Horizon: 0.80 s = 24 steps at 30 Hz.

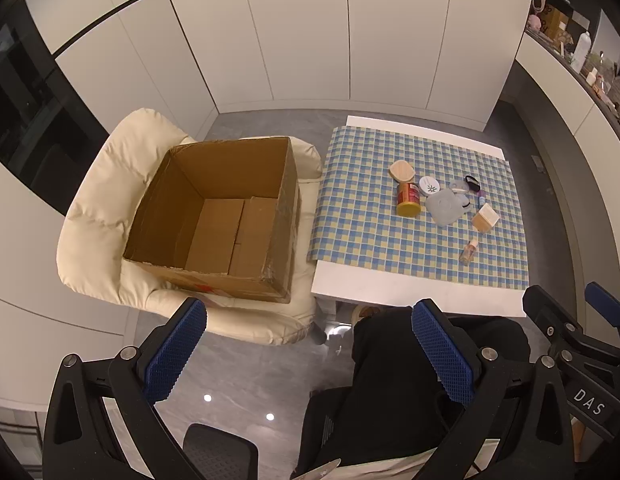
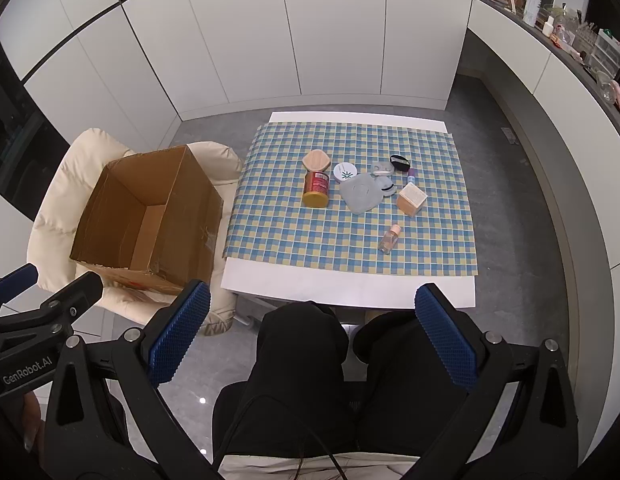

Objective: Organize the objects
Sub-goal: 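Move both tools toward the checked table with the items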

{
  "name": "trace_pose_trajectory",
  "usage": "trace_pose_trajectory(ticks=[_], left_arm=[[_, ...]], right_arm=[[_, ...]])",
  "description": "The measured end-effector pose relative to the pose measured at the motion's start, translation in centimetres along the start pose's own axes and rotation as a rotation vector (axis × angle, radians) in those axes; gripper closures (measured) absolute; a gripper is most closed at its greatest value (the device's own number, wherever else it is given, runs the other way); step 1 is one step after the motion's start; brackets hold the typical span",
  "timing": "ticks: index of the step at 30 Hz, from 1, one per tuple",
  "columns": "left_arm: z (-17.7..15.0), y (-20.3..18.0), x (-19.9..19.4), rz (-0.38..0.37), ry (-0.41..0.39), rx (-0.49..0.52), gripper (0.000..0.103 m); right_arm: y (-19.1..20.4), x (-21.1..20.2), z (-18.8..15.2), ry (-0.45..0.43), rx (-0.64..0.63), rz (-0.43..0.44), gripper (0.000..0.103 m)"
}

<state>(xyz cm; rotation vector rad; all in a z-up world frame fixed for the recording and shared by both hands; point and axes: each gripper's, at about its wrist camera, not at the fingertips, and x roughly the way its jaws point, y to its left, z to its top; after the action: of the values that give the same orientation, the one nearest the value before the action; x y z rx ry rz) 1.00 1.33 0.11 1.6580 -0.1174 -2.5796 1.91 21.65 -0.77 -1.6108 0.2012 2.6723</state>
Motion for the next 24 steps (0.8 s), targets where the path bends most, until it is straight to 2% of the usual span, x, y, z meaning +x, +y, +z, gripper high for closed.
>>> trace_pose_trajectory(ticks=[24], left_arm=[[0.4, 0.3, 1.3, -0.006, 0.027, -0.009, 0.001]], right_arm=[[0.5, 0.8, 0.2, 0.017, -0.010, 0.017, 0.000]])
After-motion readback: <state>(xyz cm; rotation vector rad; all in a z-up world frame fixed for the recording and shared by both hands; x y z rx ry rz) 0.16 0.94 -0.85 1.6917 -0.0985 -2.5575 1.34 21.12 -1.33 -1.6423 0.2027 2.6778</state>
